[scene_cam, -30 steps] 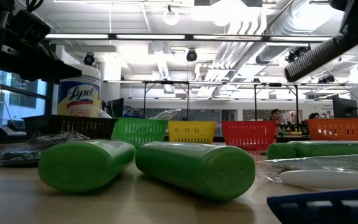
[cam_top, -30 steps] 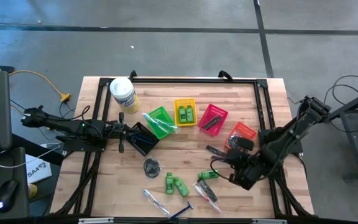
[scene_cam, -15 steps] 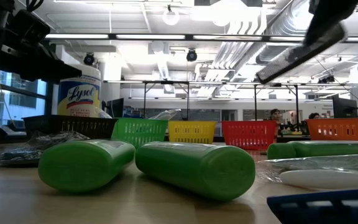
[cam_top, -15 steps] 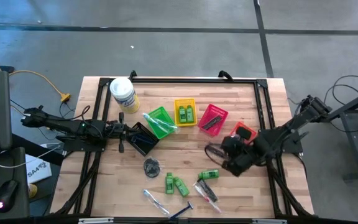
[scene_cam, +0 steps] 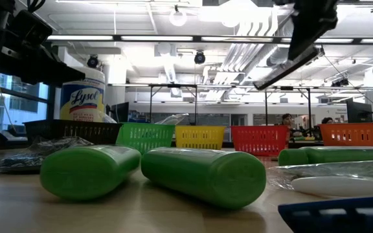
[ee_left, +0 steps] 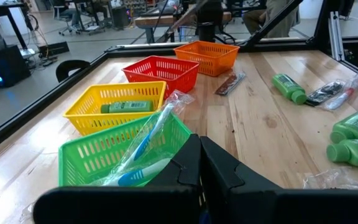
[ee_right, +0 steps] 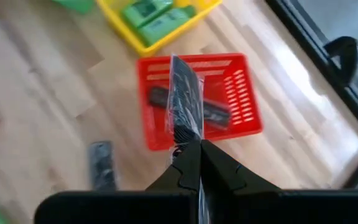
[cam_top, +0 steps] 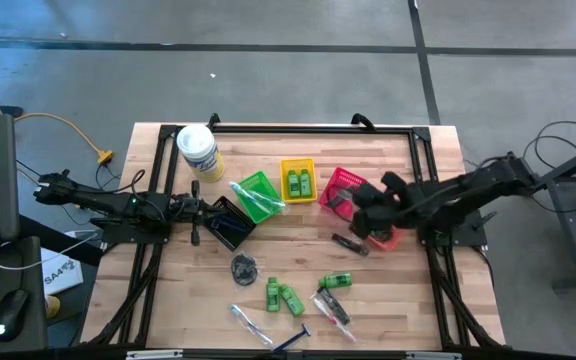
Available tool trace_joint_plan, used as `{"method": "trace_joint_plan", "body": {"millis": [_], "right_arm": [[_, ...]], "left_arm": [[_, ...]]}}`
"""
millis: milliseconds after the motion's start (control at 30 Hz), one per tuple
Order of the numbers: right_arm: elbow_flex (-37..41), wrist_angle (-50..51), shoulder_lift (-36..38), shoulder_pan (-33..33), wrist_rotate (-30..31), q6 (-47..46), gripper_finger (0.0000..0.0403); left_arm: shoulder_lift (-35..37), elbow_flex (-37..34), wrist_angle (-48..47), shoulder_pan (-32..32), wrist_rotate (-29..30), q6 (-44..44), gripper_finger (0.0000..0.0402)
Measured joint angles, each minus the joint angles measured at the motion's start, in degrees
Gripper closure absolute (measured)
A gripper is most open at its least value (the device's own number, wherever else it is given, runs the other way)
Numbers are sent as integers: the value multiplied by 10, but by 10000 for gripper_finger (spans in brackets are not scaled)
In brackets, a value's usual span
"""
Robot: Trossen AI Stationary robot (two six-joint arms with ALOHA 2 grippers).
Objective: Pick & Place Travel size toiletries
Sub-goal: Put the black hair comb into the red bin
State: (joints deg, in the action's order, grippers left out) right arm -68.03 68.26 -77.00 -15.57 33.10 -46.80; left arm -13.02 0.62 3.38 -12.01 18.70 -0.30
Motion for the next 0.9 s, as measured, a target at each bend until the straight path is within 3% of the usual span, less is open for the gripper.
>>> {"method": "trace_joint_plan", "body": {"millis": [533, 733, 900], "right_arm": [[0, -56, -9, 138, -76, 116, 401], [1, -64, -22, 201, -125, 144, 401], [34, -141, -32, 255, -193, 192, 401]], "left_arm": [[0, 0, 0, 0, 0, 11, 402], [0, 0, 0, 0, -1, 0, 402], [0, 0, 0, 0, -1, 5, 402]]}}
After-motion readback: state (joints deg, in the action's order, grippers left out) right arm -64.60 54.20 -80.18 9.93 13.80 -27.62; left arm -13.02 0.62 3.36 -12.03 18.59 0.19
